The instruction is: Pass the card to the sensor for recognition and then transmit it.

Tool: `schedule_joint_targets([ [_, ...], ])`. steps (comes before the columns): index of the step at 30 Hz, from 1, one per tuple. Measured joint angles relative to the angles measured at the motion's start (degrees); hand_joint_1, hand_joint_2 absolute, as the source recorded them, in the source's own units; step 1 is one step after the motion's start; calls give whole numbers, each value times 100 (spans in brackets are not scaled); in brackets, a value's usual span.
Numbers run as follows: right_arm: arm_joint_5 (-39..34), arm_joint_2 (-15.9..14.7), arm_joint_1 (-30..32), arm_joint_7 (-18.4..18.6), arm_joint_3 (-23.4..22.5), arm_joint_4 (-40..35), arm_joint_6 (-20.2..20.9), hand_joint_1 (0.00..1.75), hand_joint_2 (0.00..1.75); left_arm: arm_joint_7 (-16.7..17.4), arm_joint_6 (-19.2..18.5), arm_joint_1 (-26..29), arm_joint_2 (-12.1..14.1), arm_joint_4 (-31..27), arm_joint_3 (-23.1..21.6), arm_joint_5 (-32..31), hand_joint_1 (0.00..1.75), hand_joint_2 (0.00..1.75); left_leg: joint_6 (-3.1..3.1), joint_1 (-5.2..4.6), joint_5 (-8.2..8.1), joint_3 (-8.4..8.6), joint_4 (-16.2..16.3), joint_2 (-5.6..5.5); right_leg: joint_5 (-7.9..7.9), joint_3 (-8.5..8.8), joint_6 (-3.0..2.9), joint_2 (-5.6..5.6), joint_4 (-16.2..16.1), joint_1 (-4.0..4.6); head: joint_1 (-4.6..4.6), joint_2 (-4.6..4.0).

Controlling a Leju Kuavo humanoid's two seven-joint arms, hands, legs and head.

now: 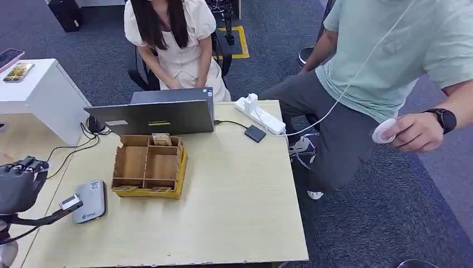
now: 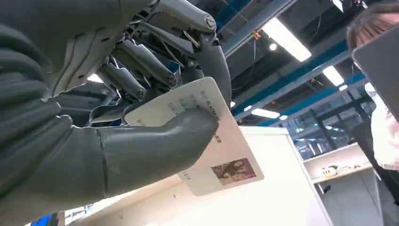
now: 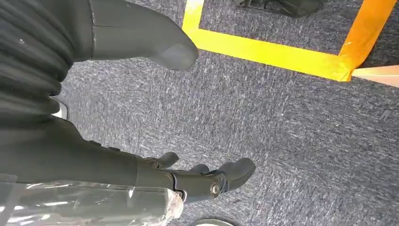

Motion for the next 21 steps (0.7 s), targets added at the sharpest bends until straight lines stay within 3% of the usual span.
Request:
schedule_joint_targets([
  [12,-18,0,2,0,-101,0,-81,0,175,-20,52,437,-502,-50,75,-197,175,175,2,-1,-2,-1,0,-1,0,1,0,-3,-1,-1,2,0],
  [21,-17,0,2,-9,-131,0,-92,0,175,-37,48,560,-728,-59,75,-247,175,175,2,-1,-2,-1,0,-4,-1,1,1,-5,-1,-1,2,0],
])
